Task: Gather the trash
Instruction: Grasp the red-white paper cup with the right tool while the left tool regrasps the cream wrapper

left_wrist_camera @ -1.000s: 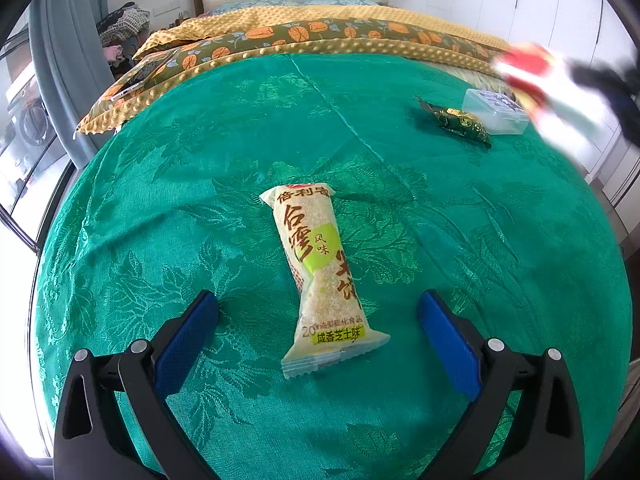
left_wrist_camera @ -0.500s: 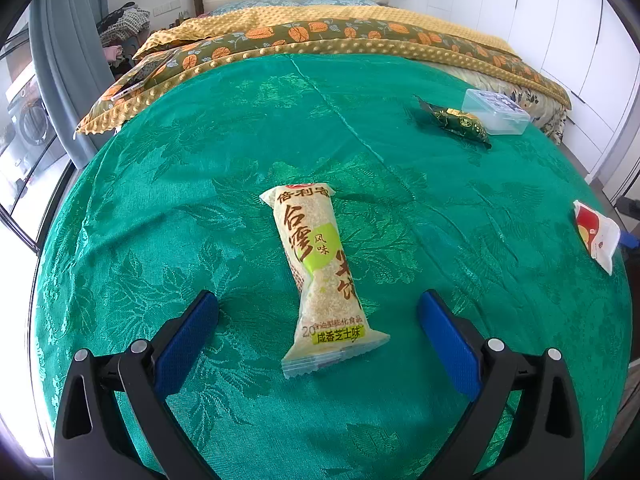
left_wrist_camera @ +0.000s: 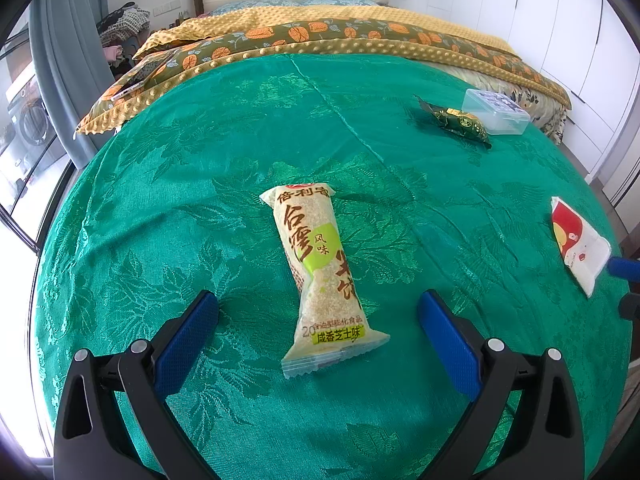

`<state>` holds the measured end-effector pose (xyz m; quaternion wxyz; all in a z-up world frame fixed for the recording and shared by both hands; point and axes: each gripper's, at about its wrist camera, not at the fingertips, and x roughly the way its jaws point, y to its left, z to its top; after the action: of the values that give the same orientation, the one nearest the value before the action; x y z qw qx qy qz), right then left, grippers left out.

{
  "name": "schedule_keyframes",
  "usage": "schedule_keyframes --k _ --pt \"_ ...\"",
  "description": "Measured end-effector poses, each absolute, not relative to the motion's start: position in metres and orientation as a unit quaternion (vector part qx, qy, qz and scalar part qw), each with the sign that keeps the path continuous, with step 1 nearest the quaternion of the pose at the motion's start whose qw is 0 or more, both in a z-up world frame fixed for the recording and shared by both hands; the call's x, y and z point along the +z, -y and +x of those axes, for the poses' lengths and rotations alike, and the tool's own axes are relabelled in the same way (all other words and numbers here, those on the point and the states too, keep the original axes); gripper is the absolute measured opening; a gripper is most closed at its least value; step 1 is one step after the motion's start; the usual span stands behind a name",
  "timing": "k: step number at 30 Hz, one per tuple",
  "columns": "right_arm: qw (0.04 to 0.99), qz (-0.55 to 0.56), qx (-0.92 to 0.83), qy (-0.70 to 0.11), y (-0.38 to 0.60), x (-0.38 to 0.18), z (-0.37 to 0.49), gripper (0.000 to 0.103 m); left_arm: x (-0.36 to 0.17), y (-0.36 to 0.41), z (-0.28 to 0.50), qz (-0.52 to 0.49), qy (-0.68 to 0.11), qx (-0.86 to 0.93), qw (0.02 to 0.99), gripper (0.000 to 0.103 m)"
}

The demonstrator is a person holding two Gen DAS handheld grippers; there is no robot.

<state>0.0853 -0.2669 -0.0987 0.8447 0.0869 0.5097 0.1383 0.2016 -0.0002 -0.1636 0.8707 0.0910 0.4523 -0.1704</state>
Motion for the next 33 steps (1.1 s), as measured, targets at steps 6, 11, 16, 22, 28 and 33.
schedule_keyframes --k 6,11,16,22,28,33 --pt "0.875 0.019 0.077 -0.477 0.277 -0.095 0.106 0.084 -0.163 -0.001 0.202 0.086 -0.452 -0.174 0.871 0.098" --pt "0.842 0.013 0.107 -0.528 0.279 -0.132 0.138 0.07 -0.159 -0.018 0.193 0.072 -0.45 -0.211 0.865 0.098" --pt "0.838 0.035 0.15 -0.524 0.258 -0.12 0.126 0.07 -0.155 -0.044 0.177 0.067 -0.453 -0.217 0.862 0.098" --pt "0.833 0.028 0.104 -0.542 0.26 -0.124 0.137 0.073 -0.142 -0.052 0.187 0.017 -0.446 -0.235 0.863 0.098" --pt "0.83 0.052 0.077 -0.55 0.257 -0.129 0.145 0.073 -0.146 -0.015 0.202 0.055 -0.452 -0.226 0.861 0.093" --pt "0.831 0.041 0.078 -0.549 0.254 -0.125 0.144 0.039 -0.153 -0.005 0.213 0.073 -0.463 -0.201 0.86 0.07"
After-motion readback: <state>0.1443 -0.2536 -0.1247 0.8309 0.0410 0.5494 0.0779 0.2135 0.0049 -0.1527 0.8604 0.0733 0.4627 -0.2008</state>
